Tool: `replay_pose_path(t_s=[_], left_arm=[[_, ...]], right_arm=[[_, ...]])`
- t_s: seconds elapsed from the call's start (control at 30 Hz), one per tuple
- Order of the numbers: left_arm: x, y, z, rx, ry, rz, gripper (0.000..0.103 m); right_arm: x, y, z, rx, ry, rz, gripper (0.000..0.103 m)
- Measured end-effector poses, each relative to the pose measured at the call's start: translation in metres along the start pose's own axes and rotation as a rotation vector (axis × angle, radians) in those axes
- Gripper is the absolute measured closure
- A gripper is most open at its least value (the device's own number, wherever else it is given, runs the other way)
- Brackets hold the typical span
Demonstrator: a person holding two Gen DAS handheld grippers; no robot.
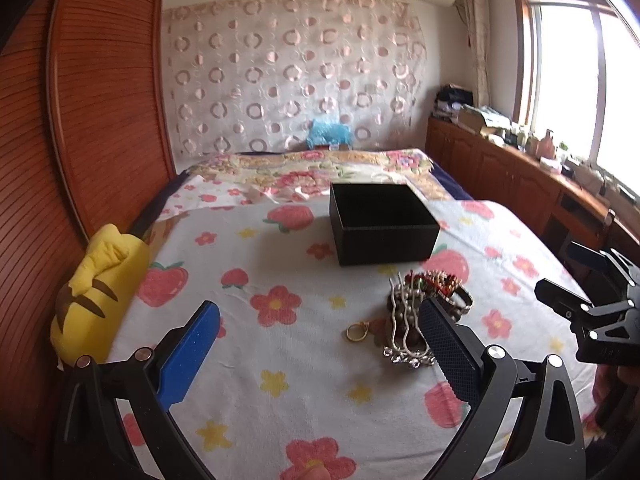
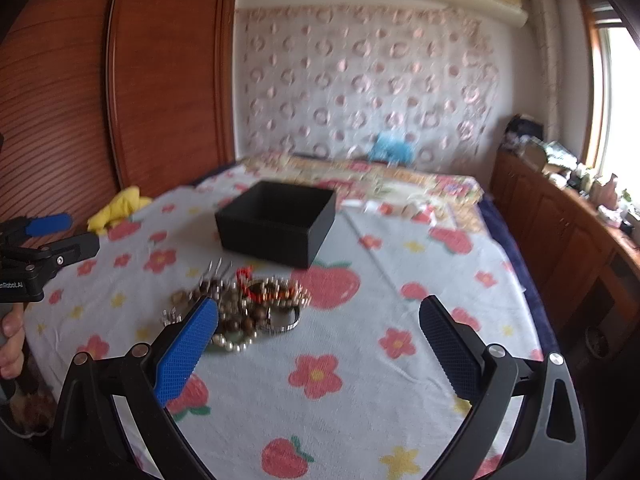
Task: Organize jewelry
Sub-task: 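Grasp the red beaded bracelet in the jewelry pile with the right gripper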
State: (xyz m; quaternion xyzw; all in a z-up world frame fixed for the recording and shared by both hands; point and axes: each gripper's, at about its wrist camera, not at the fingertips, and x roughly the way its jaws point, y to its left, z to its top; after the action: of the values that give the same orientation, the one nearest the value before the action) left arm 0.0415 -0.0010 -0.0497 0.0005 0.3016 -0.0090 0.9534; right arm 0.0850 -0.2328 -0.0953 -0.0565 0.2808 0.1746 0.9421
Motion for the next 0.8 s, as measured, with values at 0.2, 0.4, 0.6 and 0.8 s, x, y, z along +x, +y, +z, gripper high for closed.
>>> replay_pose_path(t_s=[0.2,0.4,0.6,0.8], left_arm=[[0.025,0.001,-0.011,0.015,0.062,-0.030,0.007],[0.037,0.002,-0.024,0.020,0.109,-0.046,0.007],[0.051,0.003,-0.034,0.023,0.161,-0.062,0.007],[0.061,0.002,-0.041,0.036,0.209,-0.063,0.007]], right_arm=[[0.032,0.004,-0.004,-0.041,0.094,0.097,0.022],[0.065,0.019,0.003,-0.075,0.155,0.196,0.062],[0.092,0.036,0.015,-0.107,0.185,0.279,0.080],[0.115,0.049,0.018,-0.174,0.244,0.281,0.086]])
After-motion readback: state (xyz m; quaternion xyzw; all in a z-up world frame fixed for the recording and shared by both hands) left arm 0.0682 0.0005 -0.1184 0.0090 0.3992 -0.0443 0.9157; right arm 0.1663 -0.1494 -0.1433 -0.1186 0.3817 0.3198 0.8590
